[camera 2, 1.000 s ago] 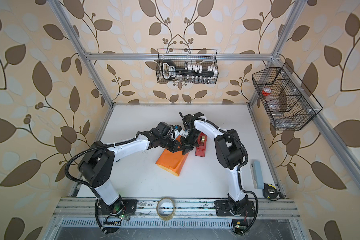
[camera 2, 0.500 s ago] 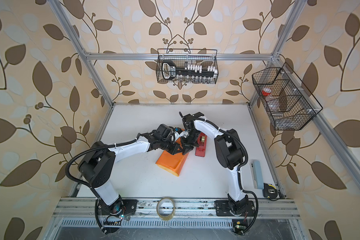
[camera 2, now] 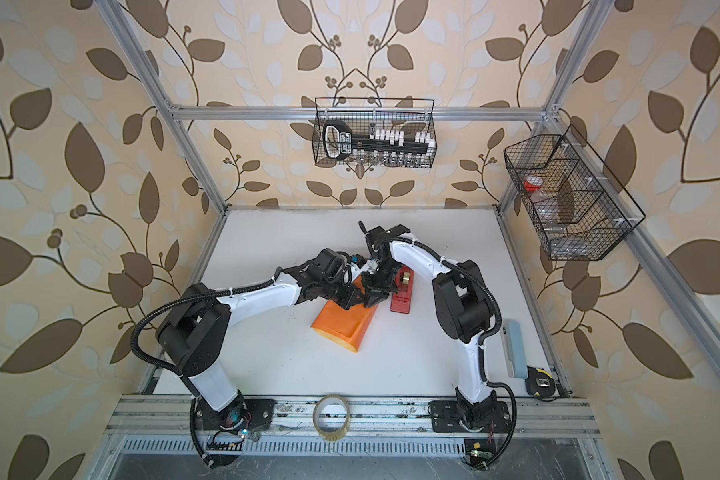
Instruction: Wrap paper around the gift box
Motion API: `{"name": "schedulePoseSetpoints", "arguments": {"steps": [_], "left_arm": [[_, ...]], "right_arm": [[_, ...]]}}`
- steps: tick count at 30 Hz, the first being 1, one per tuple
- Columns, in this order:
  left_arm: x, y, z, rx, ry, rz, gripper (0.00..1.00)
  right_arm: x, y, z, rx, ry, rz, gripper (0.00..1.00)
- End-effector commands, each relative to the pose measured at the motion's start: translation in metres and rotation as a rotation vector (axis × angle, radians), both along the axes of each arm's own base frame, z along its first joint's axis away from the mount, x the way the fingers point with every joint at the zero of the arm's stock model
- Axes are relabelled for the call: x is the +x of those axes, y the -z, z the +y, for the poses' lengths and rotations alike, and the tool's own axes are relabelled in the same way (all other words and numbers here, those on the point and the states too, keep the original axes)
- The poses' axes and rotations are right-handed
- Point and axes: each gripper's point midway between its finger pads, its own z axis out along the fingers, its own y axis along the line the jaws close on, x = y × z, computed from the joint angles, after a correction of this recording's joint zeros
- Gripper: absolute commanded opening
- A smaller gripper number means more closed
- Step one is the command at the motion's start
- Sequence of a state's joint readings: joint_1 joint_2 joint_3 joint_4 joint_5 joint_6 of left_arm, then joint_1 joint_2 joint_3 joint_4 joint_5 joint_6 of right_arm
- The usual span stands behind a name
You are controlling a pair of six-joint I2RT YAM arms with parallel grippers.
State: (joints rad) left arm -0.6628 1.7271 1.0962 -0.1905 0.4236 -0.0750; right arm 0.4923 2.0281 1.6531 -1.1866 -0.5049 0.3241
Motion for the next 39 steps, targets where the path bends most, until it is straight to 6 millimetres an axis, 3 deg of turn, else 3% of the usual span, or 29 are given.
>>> {"name": "schedulePoseSetpoints", "arguments": {"steps": [1, 7, 13, 15, 19, 20, 25, 30, 39], "left_arm": [[-0.007, 0.044, 0.023, 0.182, -0.019, 0.035, 0.00], [-0.010, 0.043, 0.020, 0.195, -0.004, 0.025, 0.00], [-0.009, 0.039, 0.020, 0.198, -0.001, 0.013, 0.00], [-0.009, 0.037, 0.019, 0.193, 0.001, 0.011, 0.00], [-0.010, 0.030, 0.019, 0.184, 0.003, 0.008, 0.00], [-0.010, 0.030, 0.019, 0.180, 0.002, 0.009, 0.00], [-0.013, 0.033, 0.019, 0.183, 0.008, 0.006, 0.00], [-0.012, 0.034, 0.018, 0.180, 0.009, 0.006, 0.00], [-0.013, 0.039, 0.020, 0.194, 0.009, 0.002, 0.00]], "right_arm": [[0.007, -0.004, -0.015, -0.027, 0.038, -0.069, 0.20], [0.000, -0.014, -0.031, -0.006, 0.091, -0.107, 0.26], [-0.013, -0.028, -0.052, -0.004, 0.142, -0.178, 0.27], [-0.015, -0.040, -0.052, 0.016, 0.148, -0.230, 0.24], [-0.013, -0.051, -0.036, 0.091, 0.175, -0.321, 0.04], [-0.015, -0.045, -0.031, 0.105, 0.186, -0.321, 0.00], [-0.004, -0.026, -0.023, 0.073, 0.251, -0.351, 0.00], [-0.005, 0.004, -0.024, -0.005, 0.235, -0.307, 0.00], [-0.009, 0.023, -0.017, -0.007, 0.226, -0.259, 0.00]]}}
